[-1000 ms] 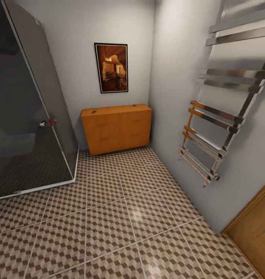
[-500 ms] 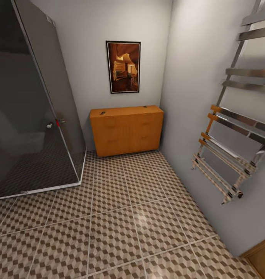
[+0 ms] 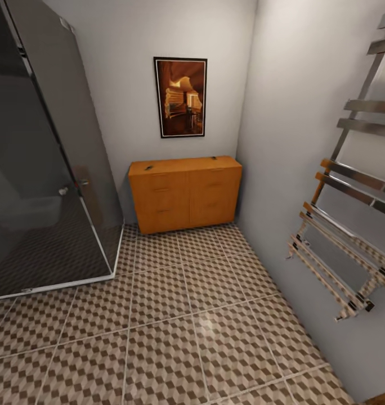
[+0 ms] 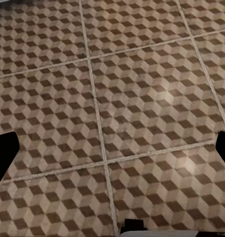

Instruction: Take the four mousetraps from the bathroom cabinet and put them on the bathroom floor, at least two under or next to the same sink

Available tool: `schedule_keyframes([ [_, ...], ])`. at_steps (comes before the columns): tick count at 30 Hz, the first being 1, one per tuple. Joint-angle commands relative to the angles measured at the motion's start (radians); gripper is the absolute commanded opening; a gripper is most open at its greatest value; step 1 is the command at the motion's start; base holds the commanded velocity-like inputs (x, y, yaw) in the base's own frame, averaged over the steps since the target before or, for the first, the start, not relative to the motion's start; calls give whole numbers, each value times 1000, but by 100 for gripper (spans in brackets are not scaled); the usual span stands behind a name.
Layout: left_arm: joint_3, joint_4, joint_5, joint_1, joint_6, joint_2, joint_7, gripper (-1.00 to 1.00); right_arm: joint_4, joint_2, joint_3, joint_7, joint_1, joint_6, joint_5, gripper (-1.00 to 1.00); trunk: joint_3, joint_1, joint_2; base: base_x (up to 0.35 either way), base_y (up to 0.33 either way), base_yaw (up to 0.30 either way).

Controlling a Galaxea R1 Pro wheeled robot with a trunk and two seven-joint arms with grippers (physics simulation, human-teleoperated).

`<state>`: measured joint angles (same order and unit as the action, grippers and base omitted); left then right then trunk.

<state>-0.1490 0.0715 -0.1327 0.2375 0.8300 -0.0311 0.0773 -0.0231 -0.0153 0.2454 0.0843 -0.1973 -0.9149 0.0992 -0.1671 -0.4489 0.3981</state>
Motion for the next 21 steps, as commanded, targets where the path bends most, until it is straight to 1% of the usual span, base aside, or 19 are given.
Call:
schedule_keyframes([
  [1, -9, 4, -7, 2, 5, 0, 2, 100, 0, 0, 9, 2, -1, -2, 10, 100, -2, -1, 2, 327, -49, 119],
  [9, -9, 4, -7, 2, 5, 0, 2, 100, 0, 0, 9, 2, -1, -2, 9, 100, -2, -1, 2, 327, -66, 122],
  [21, -9, 4, -7, 2, 4, 1, 2, 100, 0, 1, 10, -2, -1, -2, 8, 100, -2, -1, 2, 327, -84, 18],
])
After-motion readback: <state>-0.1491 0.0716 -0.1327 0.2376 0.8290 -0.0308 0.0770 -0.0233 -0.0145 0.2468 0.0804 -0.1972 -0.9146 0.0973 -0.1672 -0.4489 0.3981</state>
